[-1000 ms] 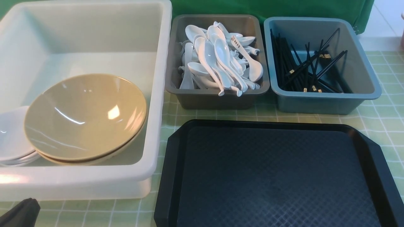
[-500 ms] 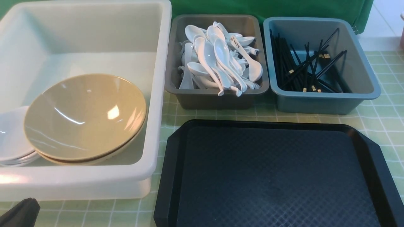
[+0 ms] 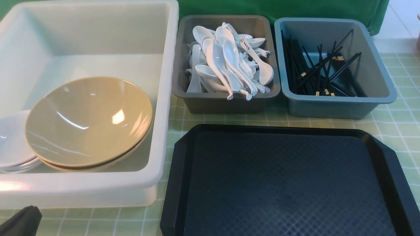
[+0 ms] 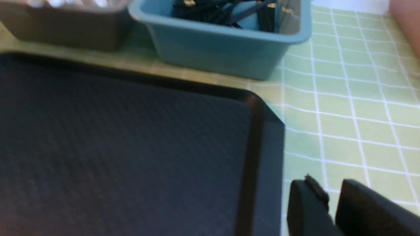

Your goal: On green table put chopsticks spoon bowls plates into blue grey white boxes.

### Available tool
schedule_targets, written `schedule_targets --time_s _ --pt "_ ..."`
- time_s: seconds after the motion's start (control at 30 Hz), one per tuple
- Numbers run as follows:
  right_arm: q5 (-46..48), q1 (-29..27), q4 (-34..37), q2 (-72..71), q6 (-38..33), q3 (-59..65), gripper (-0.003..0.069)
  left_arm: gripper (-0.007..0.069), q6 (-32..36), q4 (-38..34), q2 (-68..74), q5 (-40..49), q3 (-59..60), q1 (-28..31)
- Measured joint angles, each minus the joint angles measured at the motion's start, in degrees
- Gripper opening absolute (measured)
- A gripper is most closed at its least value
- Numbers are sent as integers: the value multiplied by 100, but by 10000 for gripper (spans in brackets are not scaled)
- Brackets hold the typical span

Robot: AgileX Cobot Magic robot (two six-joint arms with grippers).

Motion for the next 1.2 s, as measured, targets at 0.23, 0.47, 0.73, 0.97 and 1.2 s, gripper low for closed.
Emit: schedule_targets --time_s 0.23,0.47,0.73,0.97,1.2 --pt "-540 -268 -222 -830 -20 1037 162 -1 -5 0 0 0 1 0" --pt "-1030 -344 -262 -881 -20 1478 164 -1 -18 0 0 -5 6 0" --pt "-1129 -344 -262 -881 -20 1499 169 -1 -18 0 0 -35 7 0" --pt "-1129 -344 -262 -881 -20 1499 171 -1 -18 0 0 -41 7 0" --pt "-1139 -344 -262 -881 -20 1504 172 -1 -22 0 0 -41 13 0"
